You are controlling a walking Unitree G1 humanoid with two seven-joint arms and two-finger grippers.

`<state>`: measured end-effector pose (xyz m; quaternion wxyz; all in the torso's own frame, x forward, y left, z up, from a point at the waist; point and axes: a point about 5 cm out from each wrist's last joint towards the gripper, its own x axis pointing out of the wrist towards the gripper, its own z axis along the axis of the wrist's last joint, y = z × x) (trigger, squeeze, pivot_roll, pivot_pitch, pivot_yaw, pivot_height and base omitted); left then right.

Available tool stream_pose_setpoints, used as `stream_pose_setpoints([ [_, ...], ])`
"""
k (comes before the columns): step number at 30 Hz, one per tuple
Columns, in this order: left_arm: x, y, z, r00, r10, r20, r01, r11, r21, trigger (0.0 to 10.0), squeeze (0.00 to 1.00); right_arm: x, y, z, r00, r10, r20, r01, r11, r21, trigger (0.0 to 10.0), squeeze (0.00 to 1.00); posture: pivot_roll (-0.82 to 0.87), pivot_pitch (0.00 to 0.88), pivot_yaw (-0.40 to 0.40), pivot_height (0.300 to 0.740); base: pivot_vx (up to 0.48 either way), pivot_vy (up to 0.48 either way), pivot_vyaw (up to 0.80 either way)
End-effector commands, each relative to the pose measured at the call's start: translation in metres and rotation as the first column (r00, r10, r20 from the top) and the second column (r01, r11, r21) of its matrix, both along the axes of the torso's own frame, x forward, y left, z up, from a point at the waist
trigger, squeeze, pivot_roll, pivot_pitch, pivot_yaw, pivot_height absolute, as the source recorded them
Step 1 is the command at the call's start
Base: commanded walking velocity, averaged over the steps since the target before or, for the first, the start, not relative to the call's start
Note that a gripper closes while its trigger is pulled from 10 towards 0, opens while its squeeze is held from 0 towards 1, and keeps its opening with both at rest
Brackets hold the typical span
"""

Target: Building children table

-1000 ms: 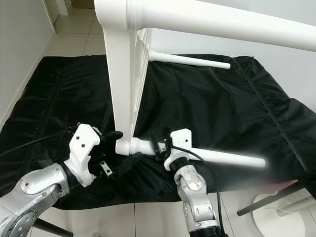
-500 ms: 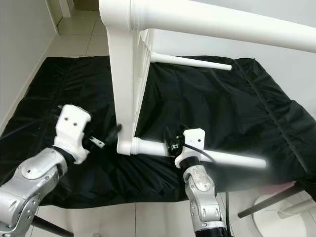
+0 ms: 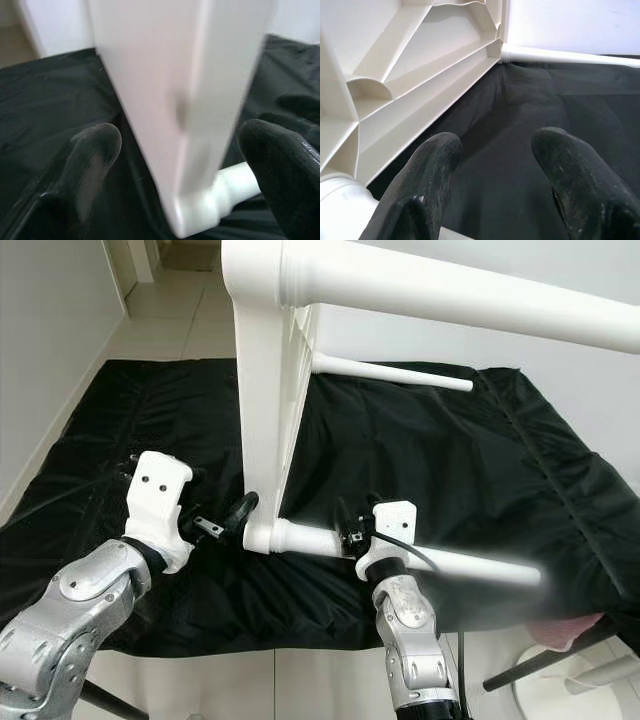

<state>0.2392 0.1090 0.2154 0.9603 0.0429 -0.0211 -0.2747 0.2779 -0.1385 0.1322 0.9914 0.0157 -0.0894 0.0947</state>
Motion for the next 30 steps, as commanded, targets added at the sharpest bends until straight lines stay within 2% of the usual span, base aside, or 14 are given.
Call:
stream_pose_setpoints([
  [1,-0.002,-0.001,0.001,1.0,-0.008,0.007,0.008,1.0,-0.01,10.0,0.0,0.0,-0.002,-0.001,1.0,-0.003,-0.001,0.003,1.0,-0.003,10.0,0.0,0.07,0.012,-0.042,0.74,0.0,0.0,0.0],
  [6,0.0,-0.007,0.006,1.0,-0.017,0.004,0.017,0.998,-0.069,10.0,0.0,0.002,-0.005,-0.001,1.0,-0.017,-0.003,0.017,1.0,-0.009,10.0,0.0,0.07,0.028,-0.037,0.74,0.0,0.0,0.0],
  [8,0.009,-0.013,0.01,1.0,0.024,-0.001,-0.024,0.994,-0.104,10.0,0.0,0.005,-0.007,0.001,0.999,-0.041,0.002,0.041,0.999,-0.007,10.0,0.0,0.06,0.043,-0.03,0.74,0.0,0.0,0.0],
  [10,0.009,-0.013,0.01,1.0,0.024,-0.001,-0.024,0.994,-0.104,10.0,0.0,0.005,-0.007,0.001,0.999,-0.041,0.002,0.041,0.999,-0.007,10.0,0.0,0.06,0.043,-0.03,0.74,0.0,0.0,0.0],
  [14,0.019,-0.017,0.015,0.998,0.069,-0.001,-0.068,0.988,-0.137,10.0,0.0,0.007,-0.009,0.004,0.998,-0.061,0.011,0.061,0.998,-0.003,10.0,0.0,0.05,0.051,-0.028,0.74,0.0,0.0,0.0],
  [16,0.02,-0.018,0.017,0.998,0.056,-0.012,-0.057,0.984,-0.169,10.0,0.0,0.007,-0.011,0.005,0.997,-0.072,0.014,0.072,0.997,-0.003,10.0,0.0,0.05,0.051,-0.028,0.74,0.0,0.0,0.0],
  [23,0.021,-0.02,0.023,0.999,0.037,-0.009,-0.038,0.979,-0.199,10.0,0.0,0.008,-0.014,0.006,0.996,-0.082,0.016,0.083,0.997,-0.007,10.0,0.0,0.04,0.058,-0.025,0.74,0.0,0.0,0.0],
  [30,0.024,-0.033,0.033,1.0,0.021,-0.003,-0.021,0.964,-0.265,10.0,0.0,0.01,-0.014,0.006,0.996,-0.091,0.014,0.091,0.996,-0.005,10.0,0.0,0.04,0.059,-0.025,0.74,0.0,0.0,0.0],
])
